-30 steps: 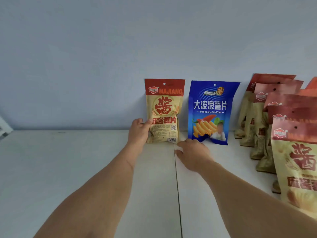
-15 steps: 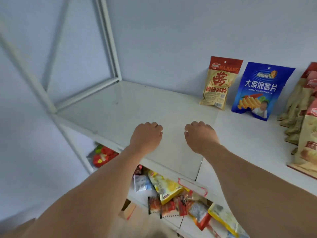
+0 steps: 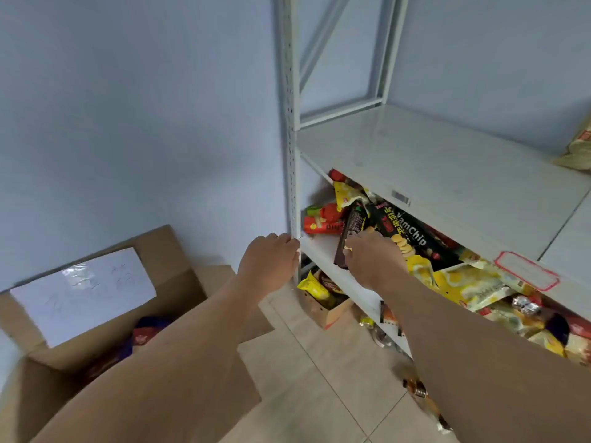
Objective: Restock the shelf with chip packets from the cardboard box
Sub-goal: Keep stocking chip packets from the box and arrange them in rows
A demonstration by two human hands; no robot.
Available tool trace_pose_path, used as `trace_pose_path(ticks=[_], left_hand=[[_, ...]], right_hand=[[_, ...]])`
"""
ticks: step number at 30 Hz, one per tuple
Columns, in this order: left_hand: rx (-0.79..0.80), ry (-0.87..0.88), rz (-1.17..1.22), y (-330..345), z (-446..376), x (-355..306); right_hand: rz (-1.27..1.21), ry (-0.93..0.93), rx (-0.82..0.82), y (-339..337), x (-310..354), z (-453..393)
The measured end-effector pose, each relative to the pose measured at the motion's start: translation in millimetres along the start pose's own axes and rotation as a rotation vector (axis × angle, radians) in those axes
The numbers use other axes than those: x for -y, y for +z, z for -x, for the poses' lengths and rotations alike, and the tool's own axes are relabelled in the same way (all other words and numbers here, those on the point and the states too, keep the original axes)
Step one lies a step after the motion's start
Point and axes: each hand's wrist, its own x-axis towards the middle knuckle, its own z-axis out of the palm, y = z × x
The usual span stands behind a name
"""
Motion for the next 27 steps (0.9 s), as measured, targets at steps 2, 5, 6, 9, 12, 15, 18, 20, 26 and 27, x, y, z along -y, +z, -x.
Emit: trace_pose_path(ticks=[2,5,6,9,12,15,18,20,26,27], left_hand=[[0.013,-0.047,-0.036,8.6,41.9,43.6],[0.079,-0.037,-0.044,21.0,103.4,104.5],[0.092,-0.037,-0.05,24.6,122.9,123.6],[0.105,-0.092,-0.031,33.8,175.8,178.6],[0.142,-0.161,-0.017,52.9,217.7,224.4],[0.206,-0.261,0.028,76.4,244.1,267.4],[0.273,-0.395,0.096,106.4,266.8,305.9],[0.309,-0.488,0.157,127.0,281.5,327.8],[0.425,-0.793,0.375,200.2,327.2,384.9],[0.452,-0.838,0.409,213.6,333.6,392.1]], right_hand=[[-0.021,-0.029,0.009,8.6,52.6,5.1],[-0.033,-0.07,0.047,22.6,131.6,14.0],[-0.049,-0.08,0.062,27.4,156.8,16.9],[-0.053,-0.142,0.141,43.9,229.1,23.1],[-0.082,-0.19,0.184,63.9,289.0,20.2],[-0.135,-0.219,0.228,90.3,340.2,7.0],[-0.208,-0.236,0.28,122.1,385.6,-8.8],[-0.257,-0.246,0.32,144.1,413.6,-20.5],[-0.375,-0.18,0.515,204.0,494.3,-44.6],[-0.396,-0.149,0.542,214.8,505.8,-46.7]])
